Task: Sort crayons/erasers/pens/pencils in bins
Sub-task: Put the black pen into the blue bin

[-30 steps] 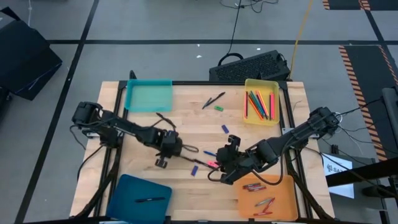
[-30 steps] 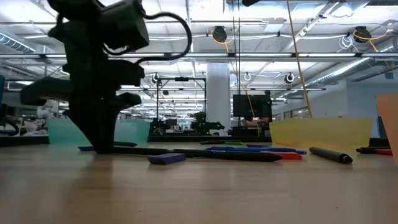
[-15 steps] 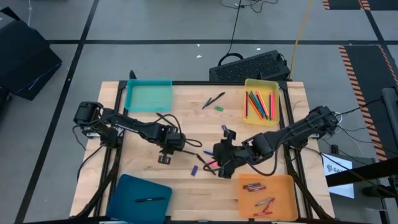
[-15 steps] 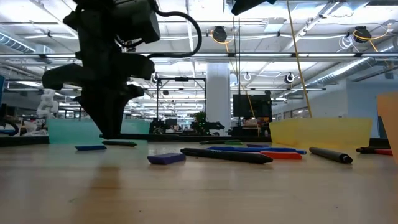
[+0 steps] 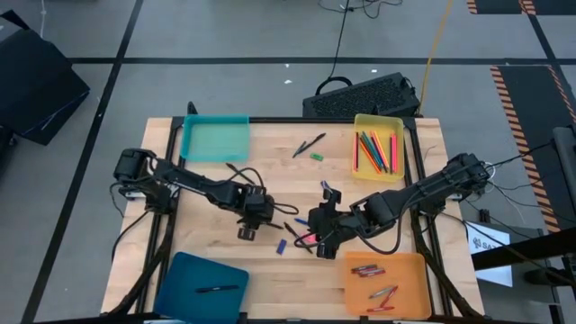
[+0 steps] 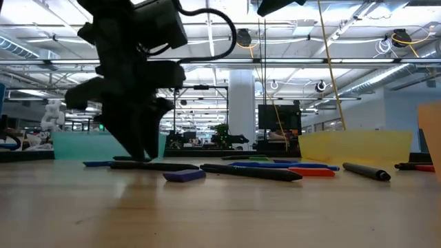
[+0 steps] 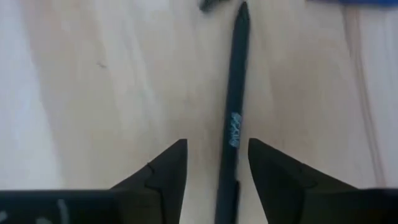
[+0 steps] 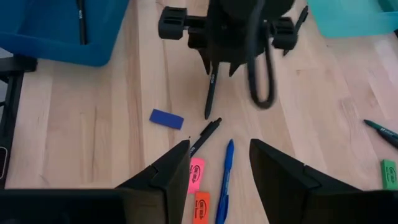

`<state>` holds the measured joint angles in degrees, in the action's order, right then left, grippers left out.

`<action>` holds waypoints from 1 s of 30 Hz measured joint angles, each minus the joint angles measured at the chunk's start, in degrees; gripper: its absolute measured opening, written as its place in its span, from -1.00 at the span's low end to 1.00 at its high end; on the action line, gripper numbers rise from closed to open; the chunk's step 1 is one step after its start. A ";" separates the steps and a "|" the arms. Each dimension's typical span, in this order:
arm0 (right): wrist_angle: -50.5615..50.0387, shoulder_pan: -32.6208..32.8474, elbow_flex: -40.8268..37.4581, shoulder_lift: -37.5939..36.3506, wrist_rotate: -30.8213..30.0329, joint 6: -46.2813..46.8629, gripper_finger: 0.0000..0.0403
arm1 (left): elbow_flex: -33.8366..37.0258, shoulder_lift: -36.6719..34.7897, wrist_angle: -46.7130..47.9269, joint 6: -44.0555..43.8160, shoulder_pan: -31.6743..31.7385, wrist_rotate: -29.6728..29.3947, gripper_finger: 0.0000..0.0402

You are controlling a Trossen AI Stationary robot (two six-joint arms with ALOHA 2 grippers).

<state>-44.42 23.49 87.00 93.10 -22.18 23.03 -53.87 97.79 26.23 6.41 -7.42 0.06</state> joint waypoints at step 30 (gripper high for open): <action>-5.24 0.78 0.00 -4.68 -6.77 -12.85 -0.22 | -13.40 -3.14 27.99 -12.10 -7.07 0.95 -0.90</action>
<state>-49.67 24.26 87.00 88.42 -28.95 10.18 -67.26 94.65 54.23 -5.69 -14.49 1.02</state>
